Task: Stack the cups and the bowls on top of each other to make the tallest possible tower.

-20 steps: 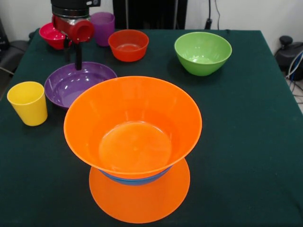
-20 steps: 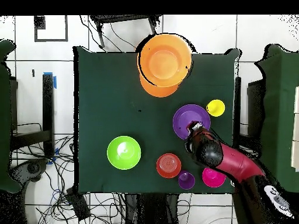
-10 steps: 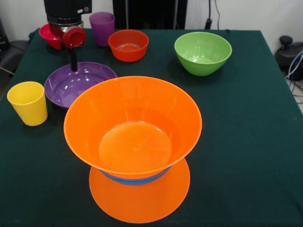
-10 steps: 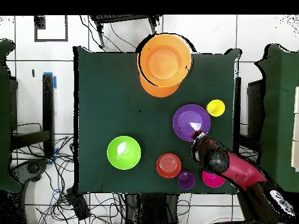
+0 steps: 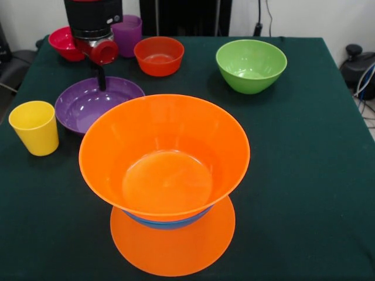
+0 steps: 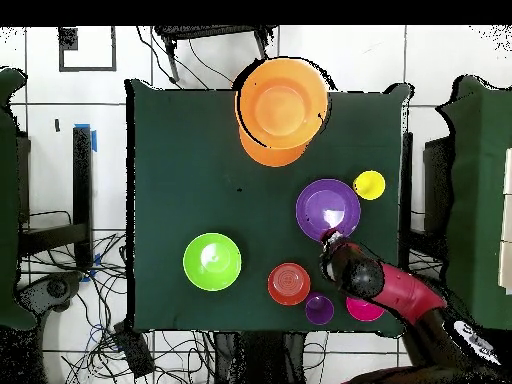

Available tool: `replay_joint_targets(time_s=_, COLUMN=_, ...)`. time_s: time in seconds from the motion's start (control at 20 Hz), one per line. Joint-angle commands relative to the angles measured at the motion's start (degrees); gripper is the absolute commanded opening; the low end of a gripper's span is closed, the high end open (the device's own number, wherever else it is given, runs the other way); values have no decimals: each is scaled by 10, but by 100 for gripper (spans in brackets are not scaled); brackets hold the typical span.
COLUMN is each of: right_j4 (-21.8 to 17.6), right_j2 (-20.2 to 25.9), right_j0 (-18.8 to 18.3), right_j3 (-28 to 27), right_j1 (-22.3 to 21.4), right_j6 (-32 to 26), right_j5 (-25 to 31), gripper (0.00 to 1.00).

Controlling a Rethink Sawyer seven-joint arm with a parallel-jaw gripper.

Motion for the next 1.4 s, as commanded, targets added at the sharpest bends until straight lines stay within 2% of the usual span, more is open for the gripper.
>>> replay_joint_targets(time_s=0.05, right_j4=-44, right_j2=62, right_j0=9, right_j3=-22, right_j1=25, right_j6=-16, right_j5=2, gripper=0)
replay_joint_targets(time_s=0.45, right_j4=-35, right_j2=72, right_j0=4, right_j3=-1, right_j1=-9, right_j6=-4, right_j5=11, gripper=0)
replay_joint_targets(time_s=0.65, right_j4=-27, right_j2=91, right_j0=-4, right_j3=40, right_j1=-58, right_j6=2, right_j5=22, gripper=0)
replay_joint_targets(time_s=1.0, right_j4=8, right_j2=116, right_j0=-4, right_j3=100, right_j1=-162, right_j6=9, right_j5=79, gripper=0)
replay_joint_targets(time_s=1.4, right_j4=36, right_j2=134, right_j0=0, right_j3=104, right_j1=-203, right_j6=4, right_j5=136, gripper=0)
